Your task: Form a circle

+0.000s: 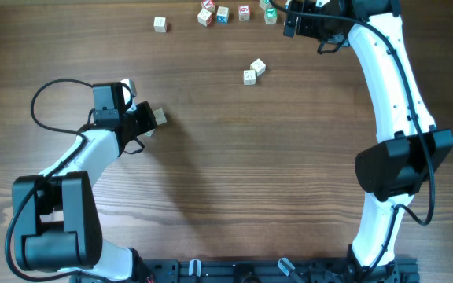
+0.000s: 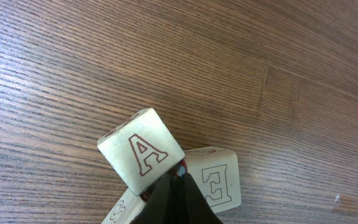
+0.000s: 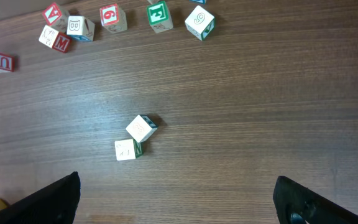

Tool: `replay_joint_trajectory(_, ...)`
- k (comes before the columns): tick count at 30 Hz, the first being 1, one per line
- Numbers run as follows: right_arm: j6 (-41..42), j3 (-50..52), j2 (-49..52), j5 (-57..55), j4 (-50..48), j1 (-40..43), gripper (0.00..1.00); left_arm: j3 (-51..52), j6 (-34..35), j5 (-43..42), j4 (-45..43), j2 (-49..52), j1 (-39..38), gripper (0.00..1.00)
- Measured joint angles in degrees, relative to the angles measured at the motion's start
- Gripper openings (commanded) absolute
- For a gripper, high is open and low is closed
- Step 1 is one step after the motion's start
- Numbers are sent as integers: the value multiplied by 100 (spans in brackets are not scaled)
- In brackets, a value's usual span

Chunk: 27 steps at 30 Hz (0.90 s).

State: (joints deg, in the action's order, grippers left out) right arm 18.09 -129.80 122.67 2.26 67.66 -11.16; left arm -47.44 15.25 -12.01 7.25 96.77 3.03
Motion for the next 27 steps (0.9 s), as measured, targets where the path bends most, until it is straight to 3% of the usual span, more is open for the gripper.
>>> replay_joint_trajectory(27, 0, 0, 0, 2, -2, 0, 100, -2, 9, 208, 20, -13, -2, 4)
